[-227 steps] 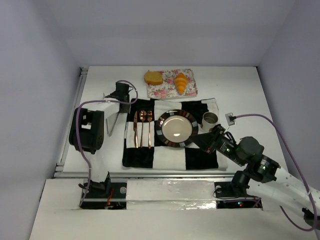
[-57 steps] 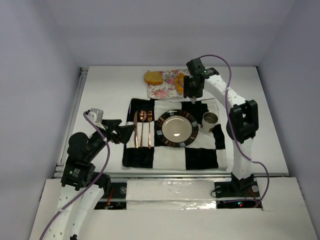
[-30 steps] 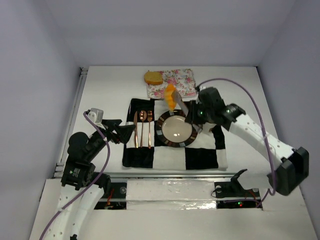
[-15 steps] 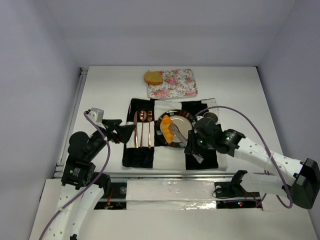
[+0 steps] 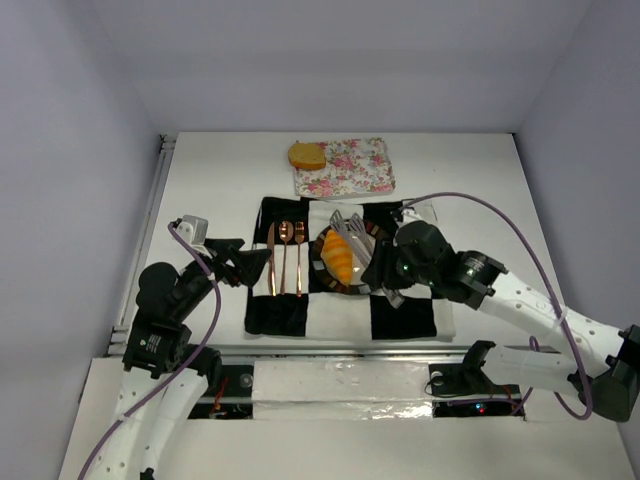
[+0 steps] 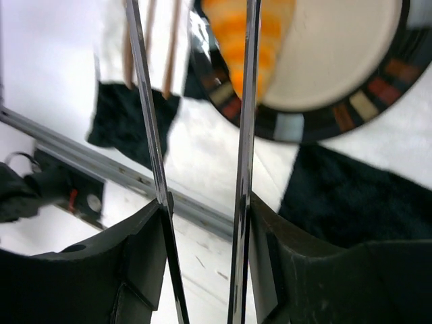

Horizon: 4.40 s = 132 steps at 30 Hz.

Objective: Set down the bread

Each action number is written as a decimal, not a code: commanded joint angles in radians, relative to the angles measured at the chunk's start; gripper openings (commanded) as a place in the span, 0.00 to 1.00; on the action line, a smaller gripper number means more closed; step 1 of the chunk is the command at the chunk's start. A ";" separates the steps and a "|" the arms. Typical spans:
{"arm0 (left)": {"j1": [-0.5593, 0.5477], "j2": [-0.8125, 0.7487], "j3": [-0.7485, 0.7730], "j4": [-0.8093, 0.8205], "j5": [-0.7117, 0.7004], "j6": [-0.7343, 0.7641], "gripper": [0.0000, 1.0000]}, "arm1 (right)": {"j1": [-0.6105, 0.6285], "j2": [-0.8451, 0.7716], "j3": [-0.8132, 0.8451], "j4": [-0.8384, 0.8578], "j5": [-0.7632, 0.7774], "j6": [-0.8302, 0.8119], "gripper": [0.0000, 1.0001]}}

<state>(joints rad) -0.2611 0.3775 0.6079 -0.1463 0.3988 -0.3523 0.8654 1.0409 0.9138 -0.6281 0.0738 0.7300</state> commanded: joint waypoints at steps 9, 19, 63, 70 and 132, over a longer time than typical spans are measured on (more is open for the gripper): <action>-0.004 0.001 -0.005 0.048 0.002 -0.002 0.78 | -0.179 0.406 0.396 0.208 -0.023 -0.156 0.49; -0.004 0.000 -0.007 0.050 0.006 -0.001 0.78 | -0.360 0.895 0.827 0.154 -0.144 -0.219 0.48; -0.004 -0.002 -0.007 0.054 0.009 -0.001 0.78 | -0.387 0.478 0.294 0.360 -0.313 -0.176 0.15; -0.004 -0.005 -0.008 0.057 0.015 0.001 0.78 | -0.255 0.030 -0.062 0.246 -0.223 -0.052 0.15; -0.004 -0.074 -0.011 0.062 0.025 0.003 0.77 | -0.856 0.608 0.404 0.165 0.155 -0.331 0.36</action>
<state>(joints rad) -0.2611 0.3126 0.6018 -0.1448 0.4107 -0.3523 0.0433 1.6096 1.2537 -0.5610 0.1719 0.4873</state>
